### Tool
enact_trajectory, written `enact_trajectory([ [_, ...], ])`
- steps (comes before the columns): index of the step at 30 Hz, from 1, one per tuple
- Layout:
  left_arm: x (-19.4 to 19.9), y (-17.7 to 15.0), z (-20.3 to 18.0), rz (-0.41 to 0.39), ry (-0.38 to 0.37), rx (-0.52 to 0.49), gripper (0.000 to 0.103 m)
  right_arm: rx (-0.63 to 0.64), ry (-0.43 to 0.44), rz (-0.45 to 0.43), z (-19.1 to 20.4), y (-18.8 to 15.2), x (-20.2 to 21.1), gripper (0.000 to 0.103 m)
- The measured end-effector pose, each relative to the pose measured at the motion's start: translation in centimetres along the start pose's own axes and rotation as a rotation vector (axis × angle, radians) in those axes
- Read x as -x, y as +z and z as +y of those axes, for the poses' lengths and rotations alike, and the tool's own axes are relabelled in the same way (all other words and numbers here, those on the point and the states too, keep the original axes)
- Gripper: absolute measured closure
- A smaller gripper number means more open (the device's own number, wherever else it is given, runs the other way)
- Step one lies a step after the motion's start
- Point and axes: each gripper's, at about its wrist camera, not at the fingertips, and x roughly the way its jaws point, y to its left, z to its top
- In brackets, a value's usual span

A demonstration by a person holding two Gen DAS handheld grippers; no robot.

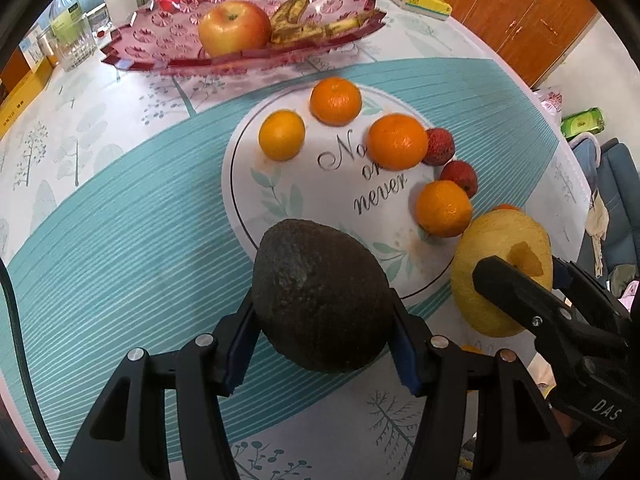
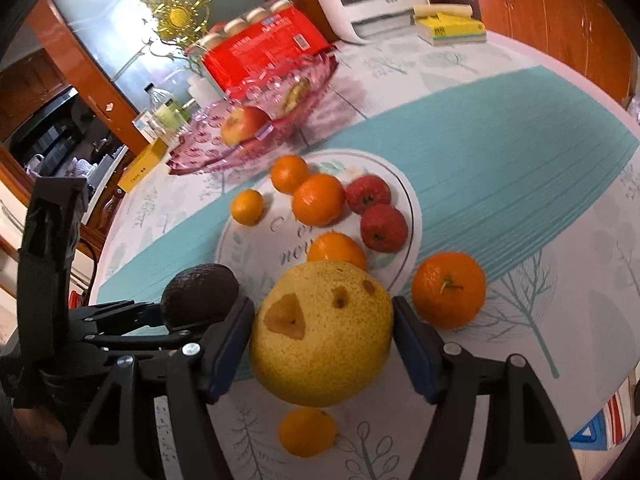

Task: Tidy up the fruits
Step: 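Carry the avocado with the left tool while the right tool carries the pear to the pink bowl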

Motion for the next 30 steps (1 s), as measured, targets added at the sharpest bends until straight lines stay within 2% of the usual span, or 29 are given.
enact_trajectory([
  [15,6.5,3.9,-0.2,-0.159,-0.040,-0.015,0.046,0.068,-0.006,-0.090,2.1,4.1,3.9,0.034],
  [25,12.2,8.9,0.9,-0.309,-0.034,-0.030,0.046,0.144,-0.007,-0.188,4.4,10.9,7.5,0.034],
  [30,15.7,12.1,2.5,-0.403,0.005,-0.027,0.046,0.206,-0.006,-0.231,6.3,14.9,8.7,0.034],
])
